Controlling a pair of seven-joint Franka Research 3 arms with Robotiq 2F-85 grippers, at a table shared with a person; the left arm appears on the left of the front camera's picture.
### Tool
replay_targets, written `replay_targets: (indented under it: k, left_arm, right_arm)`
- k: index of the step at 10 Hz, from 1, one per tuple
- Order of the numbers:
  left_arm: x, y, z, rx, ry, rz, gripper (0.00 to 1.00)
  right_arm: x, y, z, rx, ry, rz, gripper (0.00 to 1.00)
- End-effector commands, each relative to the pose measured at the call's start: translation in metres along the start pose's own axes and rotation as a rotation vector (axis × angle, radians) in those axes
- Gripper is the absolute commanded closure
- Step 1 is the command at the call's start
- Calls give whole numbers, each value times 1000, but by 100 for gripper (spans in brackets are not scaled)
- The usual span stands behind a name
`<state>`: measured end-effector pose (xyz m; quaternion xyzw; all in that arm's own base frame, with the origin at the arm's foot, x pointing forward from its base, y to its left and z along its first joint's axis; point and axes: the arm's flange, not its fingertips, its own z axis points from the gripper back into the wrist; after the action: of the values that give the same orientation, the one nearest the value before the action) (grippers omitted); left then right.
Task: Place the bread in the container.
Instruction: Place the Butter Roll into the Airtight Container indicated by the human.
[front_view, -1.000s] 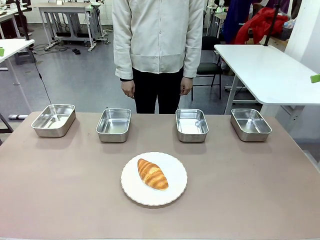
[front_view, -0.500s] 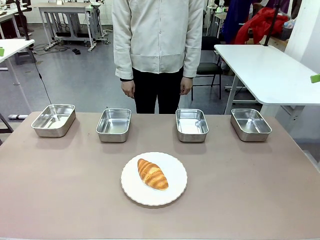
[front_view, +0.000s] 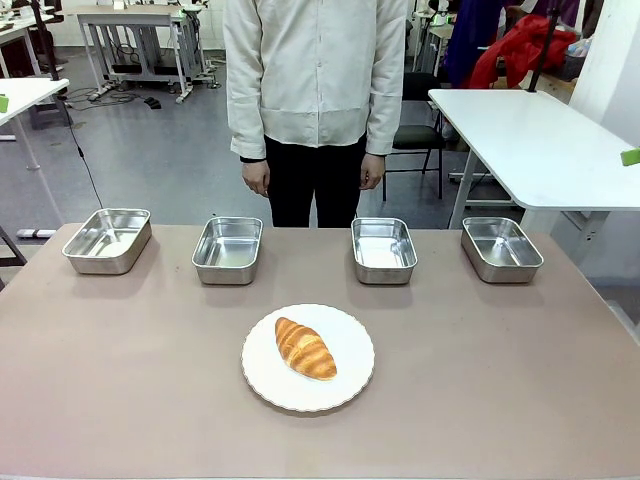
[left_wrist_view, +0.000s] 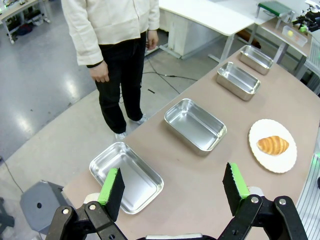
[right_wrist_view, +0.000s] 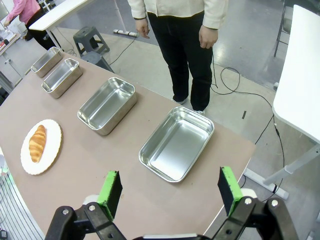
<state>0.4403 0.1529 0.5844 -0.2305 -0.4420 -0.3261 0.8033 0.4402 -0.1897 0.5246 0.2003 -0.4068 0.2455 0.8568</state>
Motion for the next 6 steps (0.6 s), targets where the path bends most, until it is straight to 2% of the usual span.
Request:
replay_targets:
  k: [1,6]
  left_arm:
    - [1,0,1,-9,-13,-4,0]
    - [1,0,1,-9,-13,-4,0]
  right_arm:
    - [1,-1,-1,6,-18,0,0]
    - [1,-1,-1,6,-18,0,0]
